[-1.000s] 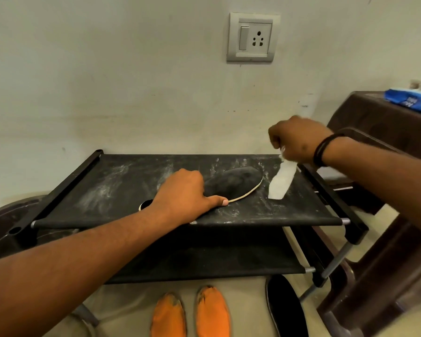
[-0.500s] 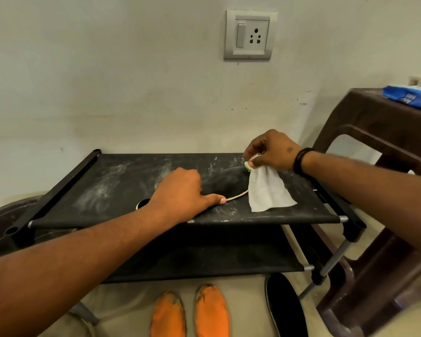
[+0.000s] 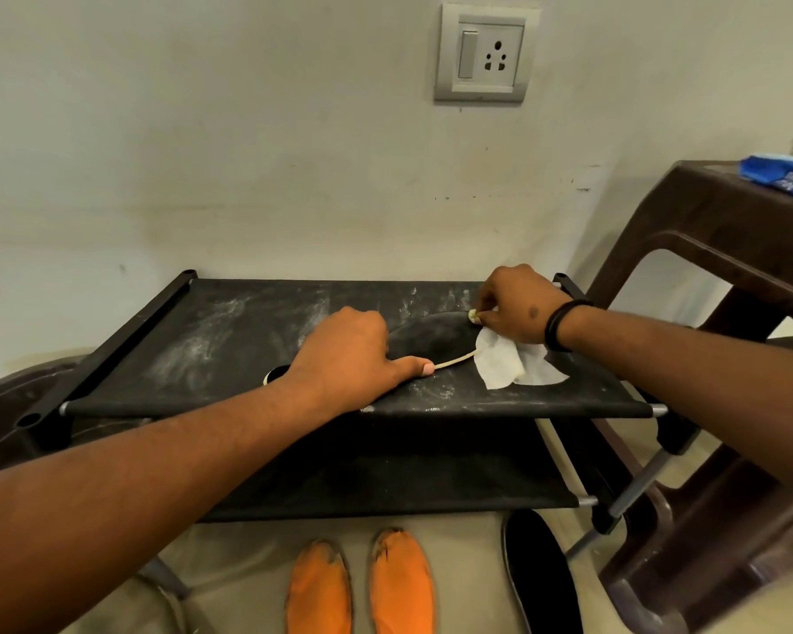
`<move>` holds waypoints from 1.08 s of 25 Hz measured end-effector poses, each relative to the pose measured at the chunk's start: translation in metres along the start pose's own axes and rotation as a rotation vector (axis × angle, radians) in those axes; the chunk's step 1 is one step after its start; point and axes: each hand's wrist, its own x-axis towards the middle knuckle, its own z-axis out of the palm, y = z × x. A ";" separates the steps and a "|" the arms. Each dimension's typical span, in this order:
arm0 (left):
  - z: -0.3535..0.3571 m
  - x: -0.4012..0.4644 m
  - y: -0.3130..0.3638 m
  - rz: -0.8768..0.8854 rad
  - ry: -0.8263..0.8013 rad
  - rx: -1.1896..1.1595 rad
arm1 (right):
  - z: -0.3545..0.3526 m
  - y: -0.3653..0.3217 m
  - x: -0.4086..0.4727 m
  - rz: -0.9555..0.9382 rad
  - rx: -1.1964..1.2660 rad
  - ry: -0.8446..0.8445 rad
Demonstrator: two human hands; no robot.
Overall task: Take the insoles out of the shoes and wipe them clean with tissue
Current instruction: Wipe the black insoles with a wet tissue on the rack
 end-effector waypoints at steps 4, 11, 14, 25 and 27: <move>-0.001 0.000 0.001 -0.007 -0.023 0.000 | 0.005 -0.013 0.004 0.021 0.060 0.074; 0.000 0.000 -0.001 -0.002 -0.011 -0.003 | -0.005 -0.006 0.004 0.007 0.093 -0.060; 0.001 0.000 -0.002 0.000 -0.001 -0.002 | -0.007 -0.006 -0.001 -0.007 0.146 -0.060; 0.000 0.000 0.002 -0.005 -0.008 0.016 | 0.013 -0.060 0.011 -0.176 0.251 0.049; 0.000 0.000 0.002 -0.004 -0.009 0.012 | 0.017 -0.072 0.009 -0.249 0.236 0.018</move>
